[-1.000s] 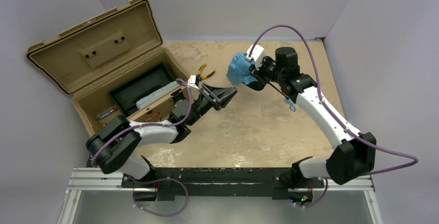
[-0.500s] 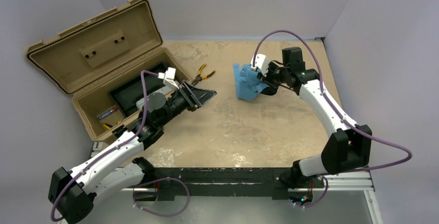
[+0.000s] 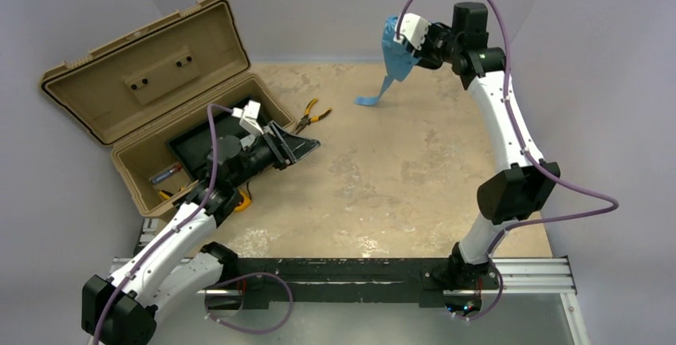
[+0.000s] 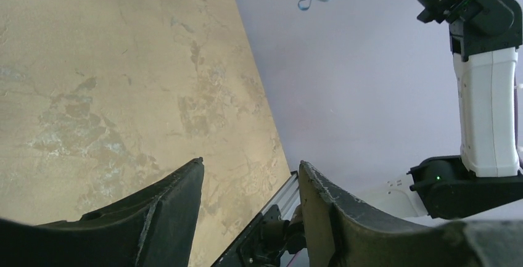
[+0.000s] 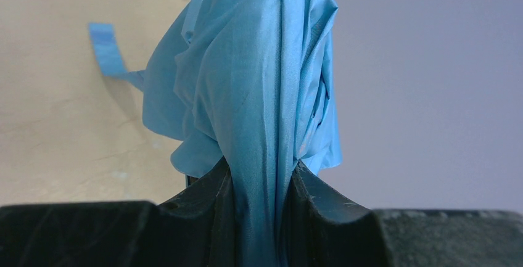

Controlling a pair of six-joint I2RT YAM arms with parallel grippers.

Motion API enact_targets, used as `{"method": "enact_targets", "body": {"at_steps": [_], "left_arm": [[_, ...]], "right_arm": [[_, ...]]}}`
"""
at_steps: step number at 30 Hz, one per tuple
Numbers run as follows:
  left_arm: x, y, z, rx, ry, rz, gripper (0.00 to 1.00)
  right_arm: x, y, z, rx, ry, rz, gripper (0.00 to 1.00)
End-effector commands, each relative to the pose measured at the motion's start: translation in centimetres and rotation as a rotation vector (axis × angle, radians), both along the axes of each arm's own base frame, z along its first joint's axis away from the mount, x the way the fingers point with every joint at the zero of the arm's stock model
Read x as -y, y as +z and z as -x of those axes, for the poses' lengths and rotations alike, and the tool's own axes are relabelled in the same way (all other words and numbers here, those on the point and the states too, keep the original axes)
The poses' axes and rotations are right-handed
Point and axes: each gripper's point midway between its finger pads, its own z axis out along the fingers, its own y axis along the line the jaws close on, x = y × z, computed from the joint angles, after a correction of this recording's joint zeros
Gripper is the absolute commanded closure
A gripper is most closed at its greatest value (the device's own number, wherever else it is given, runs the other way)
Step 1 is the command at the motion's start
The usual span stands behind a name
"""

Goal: Put away the umbrella

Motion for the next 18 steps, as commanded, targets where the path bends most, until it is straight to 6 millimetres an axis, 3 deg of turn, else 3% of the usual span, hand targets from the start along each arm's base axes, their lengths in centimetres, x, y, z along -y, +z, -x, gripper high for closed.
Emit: {"method": "enact_targets", "body": {"at_steps": [1,6,10,11,13,15,18], "left_arm": [[-0.1,0.8,0.8,0.023,-0.058,0.014,0.43],[-0.5,0.6,0.9,0.025,-0.061,0.020,0.43],[-0.6,0.5,0.9,0.026,-0.064,0.018,0.43],[-0.5,0.5,0.8,0.025,-0.065,0.019,0.43],[-0.4,0.4,0.8,0.024,-0.074,0.024,0.43],[-0.3,0.3,0.8,0.019,-0.082,0.026,0.43],[-0.1,0.2,0.9,0.017,-0.095,0.035,0.44]], "right_arm": [[0.4,8.8,-1.9,0.236,-0.031,0.007,1.00],[1.5,12.9,-3.7,0.348,-0.115,-0.004,1.00],[2.6,18.0,-4.6,0.493,-0.197,-0.023,1.00],[2.9,18.5,-5.2,0.513,-0.219,-0.022,1.00],[3.1,20.8,-4.7,0.562,-0.232,-0.042,1.00],[2.6,20.2,-4.3,0.541,-0.216,-0.042,1.00],[0.6,15.2,-3.3,0.433,-0.148,0.011,1.00]]}}
